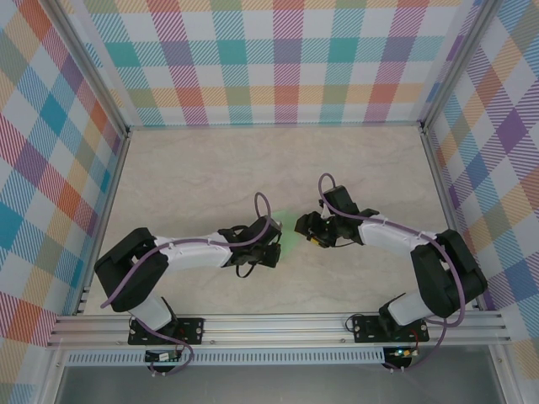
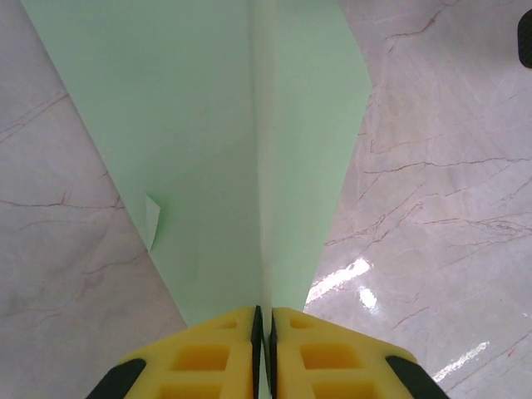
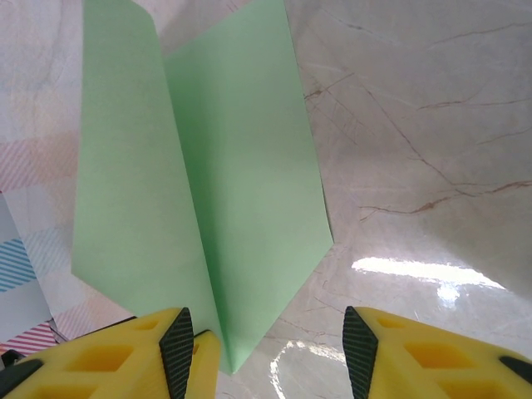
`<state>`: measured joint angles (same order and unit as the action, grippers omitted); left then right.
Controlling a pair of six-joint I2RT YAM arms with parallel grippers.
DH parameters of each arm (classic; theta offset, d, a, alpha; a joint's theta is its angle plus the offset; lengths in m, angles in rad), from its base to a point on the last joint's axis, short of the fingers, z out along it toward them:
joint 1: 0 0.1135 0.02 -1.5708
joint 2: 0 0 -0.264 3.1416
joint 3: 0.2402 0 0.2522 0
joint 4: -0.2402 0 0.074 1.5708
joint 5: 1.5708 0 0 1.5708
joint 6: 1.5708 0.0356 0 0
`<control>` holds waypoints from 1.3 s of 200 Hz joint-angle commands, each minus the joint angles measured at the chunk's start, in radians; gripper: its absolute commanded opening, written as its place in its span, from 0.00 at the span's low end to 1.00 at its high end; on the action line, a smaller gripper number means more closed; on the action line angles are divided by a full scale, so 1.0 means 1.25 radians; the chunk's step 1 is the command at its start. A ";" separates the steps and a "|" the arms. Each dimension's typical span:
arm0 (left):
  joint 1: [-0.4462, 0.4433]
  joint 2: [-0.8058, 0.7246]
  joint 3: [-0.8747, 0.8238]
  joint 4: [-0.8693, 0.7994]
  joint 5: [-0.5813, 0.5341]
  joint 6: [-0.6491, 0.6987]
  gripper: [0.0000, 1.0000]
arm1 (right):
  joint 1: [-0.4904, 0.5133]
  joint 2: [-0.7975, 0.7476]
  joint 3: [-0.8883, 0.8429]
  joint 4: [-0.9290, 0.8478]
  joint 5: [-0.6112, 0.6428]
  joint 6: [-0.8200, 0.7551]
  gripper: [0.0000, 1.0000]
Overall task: Fold a paper plane with a square sheet of paper (pick it up from the middle)
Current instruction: Fourth fold the wing at the center of the table.
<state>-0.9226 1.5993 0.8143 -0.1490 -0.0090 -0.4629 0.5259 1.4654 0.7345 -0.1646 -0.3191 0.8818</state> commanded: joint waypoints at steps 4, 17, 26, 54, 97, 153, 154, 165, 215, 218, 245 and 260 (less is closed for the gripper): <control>0.024 0.009 -0.004 0.040 0.053 0.010 0.11 | -0.001 -0.029 -0.012 0.006 -0.014 0.009 0.53; 0.035 0.009 -0.008 0.056 0.082 0.012 0.11 | -0.001 -0.031 -0.014 0.006 -0.016 0.009 0.53; 0.044 0.007 -0.014 0.070 0.109 0.018 0.11 | -0.001 -0.032 -0.017 0.010 -0.022 0.008 0.52; 0.070 0.009 -0.019 0.091 0.169 0.032 0.11 | 0.001 -0.037 -0.029 0.025 -0.033 0.015 0.48; 0.091 0.027 -0.020 0.099 0.222 0.049 0.09 | 0.015 -0.032 -0.034 0.080 -0.067 0.028 0.33; 0.129 0.053 -0.039 0.145 0.304 0.034 0.08 | 0.042 0.020 -0.005 0.160 -0.098 0.064 0.18; 0.130 0.054 -0.040 0.147 0.305 0.034 0.08 | 0.043 0.022 -0.004 0.161 -0.098 0.065 0.18; 0.138 0.057 -0.049 0.163 0.323 0.026 0.07 | 0.049 0.034 0.003 0.172 -0.102 0.071 0.17; 0.181 0.082 -0.066 0.209 0.405 0.008 0.07 | 0.067 0.098 0.038 0.213 -0.116 0.095 0.14; 0.183 0.084 -0.067 0.211 0.408 0.007 0.07 | 0.068 0.101 0.040 0.215 -0.116 0.095 0.14; 0.199 0.094 -0.075 0.233 0.439 -0.001 0.07 | 0.075 0.128 0.059 0.219 -0.112 0.100 0.13; 0.209 0.100 -0.079 0.239 0.452 -0.004 0.07 | 0.078 0.142 0.067 0.230 -0.110 0.109 0.13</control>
<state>-0.6857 1.7027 0.7338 0.1093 0.4980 -0.4561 0.6136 1.6135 0.7811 0.0761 -0.4435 0.9916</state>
